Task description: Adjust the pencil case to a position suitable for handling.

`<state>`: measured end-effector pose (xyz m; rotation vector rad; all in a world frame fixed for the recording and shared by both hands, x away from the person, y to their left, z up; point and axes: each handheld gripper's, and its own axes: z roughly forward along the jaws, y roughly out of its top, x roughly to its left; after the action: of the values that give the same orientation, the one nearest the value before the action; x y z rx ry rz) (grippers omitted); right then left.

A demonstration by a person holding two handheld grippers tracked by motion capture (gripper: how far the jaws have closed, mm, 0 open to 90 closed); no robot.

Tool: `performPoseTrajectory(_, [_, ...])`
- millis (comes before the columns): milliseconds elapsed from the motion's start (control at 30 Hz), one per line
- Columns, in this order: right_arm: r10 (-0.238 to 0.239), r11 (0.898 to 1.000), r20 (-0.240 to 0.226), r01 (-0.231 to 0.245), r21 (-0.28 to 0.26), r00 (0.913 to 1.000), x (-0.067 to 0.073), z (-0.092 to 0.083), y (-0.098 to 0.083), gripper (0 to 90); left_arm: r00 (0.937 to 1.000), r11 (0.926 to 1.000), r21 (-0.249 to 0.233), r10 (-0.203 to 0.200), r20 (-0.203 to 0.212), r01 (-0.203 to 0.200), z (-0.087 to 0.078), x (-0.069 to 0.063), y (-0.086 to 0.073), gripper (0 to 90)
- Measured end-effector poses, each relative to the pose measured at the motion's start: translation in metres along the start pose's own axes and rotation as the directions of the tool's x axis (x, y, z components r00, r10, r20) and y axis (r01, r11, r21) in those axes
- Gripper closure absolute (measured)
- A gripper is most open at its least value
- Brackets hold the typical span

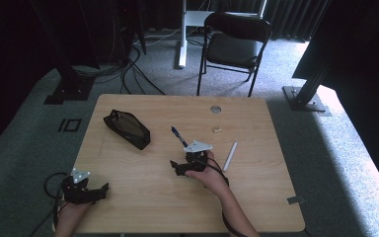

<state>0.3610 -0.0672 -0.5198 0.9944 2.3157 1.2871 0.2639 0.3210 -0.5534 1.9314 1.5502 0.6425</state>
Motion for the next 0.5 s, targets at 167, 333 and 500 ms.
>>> performPoseTrajectory(167, [-0.009, 1.0, -0.01, 0.009, 0.0, 0.9999, 0.003, 0.011, 0.004, 13.4, 1.0, 1.0, 0.0, 0.0, 0.0, 0.0, 0.0, 0.0, 0.0, 0.5])
performPoseTrajectory(333, [0.004, 1.0, -0.035, -0.004, -0.011, 0.9994, 0.008, 0.02, 0.01, 13.3, 1.0, 1.0, 0.0, 0.0, 0.0, 0.0, 0.0, 0.0, 0.0, 0.5])
performPoseTrajectory(500, [-0.01, 1.0, -0.036, 0.009, -0.023, 0.9993, 0.014, 0.028, 0.016, 13.3, 1.0, 1.0, 0.0, 0.0, 0.0, 0.0, 0.0, 0.0, 0.0, 0.6])
